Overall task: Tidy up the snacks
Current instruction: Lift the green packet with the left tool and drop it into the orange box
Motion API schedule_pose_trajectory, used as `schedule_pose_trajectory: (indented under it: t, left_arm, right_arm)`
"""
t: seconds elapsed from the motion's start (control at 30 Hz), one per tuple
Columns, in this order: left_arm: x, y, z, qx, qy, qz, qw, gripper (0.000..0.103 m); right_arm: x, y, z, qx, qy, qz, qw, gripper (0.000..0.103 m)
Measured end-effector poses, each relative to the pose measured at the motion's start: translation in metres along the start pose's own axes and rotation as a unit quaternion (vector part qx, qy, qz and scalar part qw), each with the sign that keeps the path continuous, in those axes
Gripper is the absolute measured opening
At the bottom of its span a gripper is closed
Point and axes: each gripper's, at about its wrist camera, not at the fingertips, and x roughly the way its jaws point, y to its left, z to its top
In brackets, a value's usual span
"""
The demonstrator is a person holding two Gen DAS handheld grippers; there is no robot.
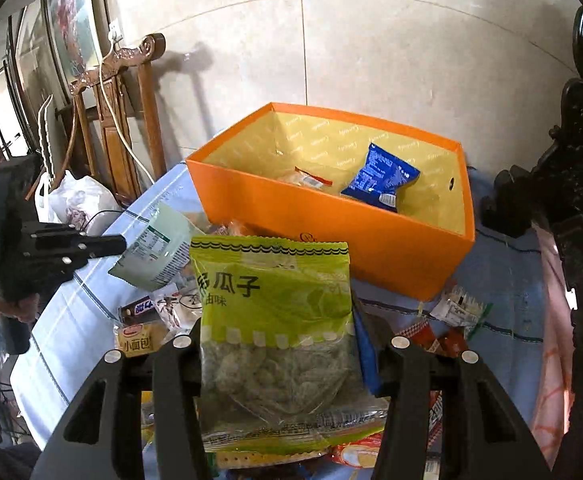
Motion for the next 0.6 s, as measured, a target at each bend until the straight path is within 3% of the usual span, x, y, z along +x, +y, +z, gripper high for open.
schedule_pose_trajectory:
  t: [0.03,0.1,0.13,0.17,0.2,0.23,0.33,0.47,0.6]
  left_arm:
    - [0.008,-0.003,-0.004,0.014,0.012,0.03,0.9994,0.003]
    - [0.017,0.0,-0.009,0.015,0.017,0.038,0.999,0.014]
    - [0.018,0.003,-0.011,0.009,0.013,0.031,0.9994,0.042]
    - [0.017,0.005,-0.011,0.006,0.003,0.027,0.9996,0.08]
    - [0.017,0.006,-0.012,0.006,-0.008,0.034,0.9994,0.092]
    - [0.02,0.009,-0.013,0.008,-0.021,0.047,0.9986,0.095]
    - [0.032,0.018,-0.005,0.021,0.003,0.066,0.9976,0.095]
    - [0.016,0.034,0.004,0.046,-0.033,0.094,0.994,0.099]
    - [0.039,0.065,-0.001,0.05,0.032,0.076,0.9953,0.099]
  right_arm:
    - [-0.001,0.001,0.0,0.0,0.0,-0.002,1.0,0.052]
    - [-0.001,0.0,0.0,0.005,0.002,0.001,1.0,0.052]
    - [-0.002,-0.001,0.0,0.008,0.002,0.004,1.0,0.052]
    - [-0.002,-0.002,-0.001,0.01,0.002,0.004,1.0,0.052]
    - [-0.003,-0.002,-0.002,0.012,0.002,0.003,1.0,0.052]
    - [-0.002,-0.004,-0.002,0.015,0.004,0.005,1.0,0.052]
    - [-0.001,-0.008,-0.003,0.028,0.008,0.007,1.0,0.052]
    - [-0.004,-0.005,-0.005,0.024,0.01,0.01,1.0,0.052]
    - [-0.006,-0.003,-0.004,0.025,0.009,0.012,1.0,0.052]
